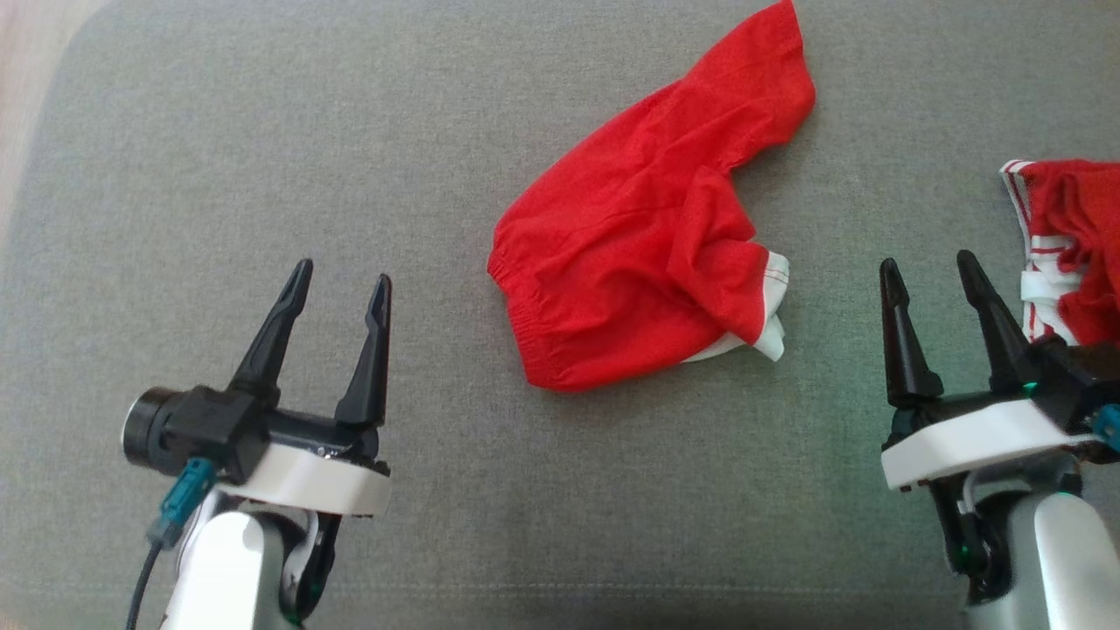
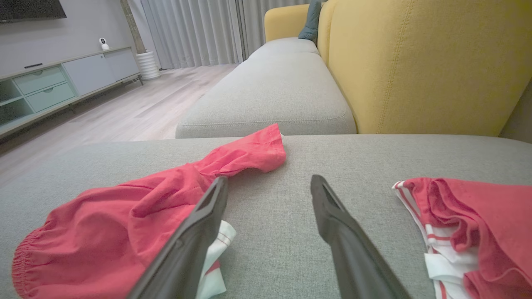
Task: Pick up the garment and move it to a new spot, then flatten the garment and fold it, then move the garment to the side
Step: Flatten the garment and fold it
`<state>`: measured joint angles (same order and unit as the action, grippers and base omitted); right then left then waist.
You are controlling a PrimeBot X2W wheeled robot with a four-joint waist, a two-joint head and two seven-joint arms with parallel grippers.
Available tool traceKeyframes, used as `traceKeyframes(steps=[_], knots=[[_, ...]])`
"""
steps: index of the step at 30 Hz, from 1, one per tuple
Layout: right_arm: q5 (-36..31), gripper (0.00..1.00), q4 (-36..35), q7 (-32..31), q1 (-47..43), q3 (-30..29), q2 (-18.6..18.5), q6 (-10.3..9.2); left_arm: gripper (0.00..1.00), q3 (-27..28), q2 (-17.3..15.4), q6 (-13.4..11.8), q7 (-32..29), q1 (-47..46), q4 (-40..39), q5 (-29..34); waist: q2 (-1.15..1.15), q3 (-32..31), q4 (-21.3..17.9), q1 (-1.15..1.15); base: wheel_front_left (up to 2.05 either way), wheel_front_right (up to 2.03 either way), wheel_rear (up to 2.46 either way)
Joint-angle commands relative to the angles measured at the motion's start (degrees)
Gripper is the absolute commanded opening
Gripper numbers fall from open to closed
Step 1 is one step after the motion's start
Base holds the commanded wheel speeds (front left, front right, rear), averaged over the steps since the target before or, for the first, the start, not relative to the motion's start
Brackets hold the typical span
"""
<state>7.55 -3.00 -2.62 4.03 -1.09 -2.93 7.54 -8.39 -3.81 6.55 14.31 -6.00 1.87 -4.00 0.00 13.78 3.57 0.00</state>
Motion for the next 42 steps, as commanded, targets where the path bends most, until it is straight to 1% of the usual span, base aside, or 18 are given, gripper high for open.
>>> traceKeyframes(steps=[1,8,13,21,25,26,31,35,36,37,38,39,42], knots=[[0.16,1.00,-1.90,-0.20,0.95,1.40,-0.11,-0.05,1.00,2.09,-1.11,-0.12,0.69,-1.10,-2.24,0.57,0.00,0.08,0.03,0.00,0.00,0.00,0.00],[0.24,1.00,-1.10,-0.91,1.16,1.56,-0.05,-0.05,1.00,2.02,-1.16,-0.12,0.69,-1.28,-2.42,0.60,0.00,0.51,0.13,0.00,0.00,0.00,0.00],[1.24,1.00,1.66,-3.88,2.67,4.11,-0.93,-0.05,1.00,1.74,-1.08,-0.09,0.69,-2.07,-2.58,0.59,0.00,1.60,0.51,0.00,0.00,0.00,0.00],[4.39,1.00,7.40,-9.06,10.32,10.44,-5.44,-0.05,1.00,0.57,-0.83,0.14,0.69,-4.53,-2.71,0.17,0.00,4.34,2.12,0.00,0.00,0.00,0.00],[5.89,1.00,10.05,-13.09,14.02,13.51,-8.33,-0.05,1.00,0.11,-0.72,0.25,0.69,-5.37,-2.61,-0.05,0.00,5.22,3.00,0.00,0.00,0.00,0.00],[5.89,1.00,10.05,-13.09,14.02,13.51,-8.33,-0.05,1.00,0.11,-0.72,0.25,0.69,-5.37,-2.61,-0.05,0.00,5.22,3.00,0.00,0.00,0.00,0.00],[8.66,1.00,11.47,-17.74,16.99,17.61,-12.00,-0.05,1.00,-0.23,-0.60,0.35,0.69,-5.92,-2.56,-0.24,0.00,5.91,3.93,0.00,0.00,0.00,0.00],[11.61,1.00,12.12,-21.83,18.14,19.66,-14.02,-0.05,1.00,-0.28,-0.49,0.40,0.69,-6.13,-2.54,-0.34,0.00,6.17,4.31,0.00,0.00,0.00,0.00],[12.09,0.91,12.22,-22.61,18.27,19.93,-14.41,-0.05,1.00,-0.27,-0.47,0.41,0.69,-6.15,-2.54,-0.35,0.00,6.27,4.37,0.00,0.00,0.00,0.00],[12.79,0.72,12.31,-23.18,18.27,20.09,-14.58,-0.05,1.00,-0.28,-0.44,0.42,0.69,-6.17,-2.52,-0.36,0.00,6.31,4.43,0.00,0.00,0.00,0.00],[13.33,0.29,12.35,-23.62,18.22,20.17,-14.74,-0.05,1.00,-0.29,-0.41,0.43,0.69,-6.17,-2.51,-0.37,0.00,6.33,4.47,0.00,0.00,0.00,0.00],[13.73,0.00,12.30,-23.81,18.14,20.12,-14.86,-0.05,1.00,-0.31,-0.38,0.44,0.69,-6.18,-2.51,-0.39,0.00,6.37,4.50,0.00,0.00,0.00,0.00],[14.66,0.00,11.88,-23.63,17.47,19.44,-14.97,-0.05,1.00,-0.28,-0.30,0.46,0.69,-6.15,-2.50,-0.41,0.00,6.33,4.49,0.00,0.00,0.00,0.00]])
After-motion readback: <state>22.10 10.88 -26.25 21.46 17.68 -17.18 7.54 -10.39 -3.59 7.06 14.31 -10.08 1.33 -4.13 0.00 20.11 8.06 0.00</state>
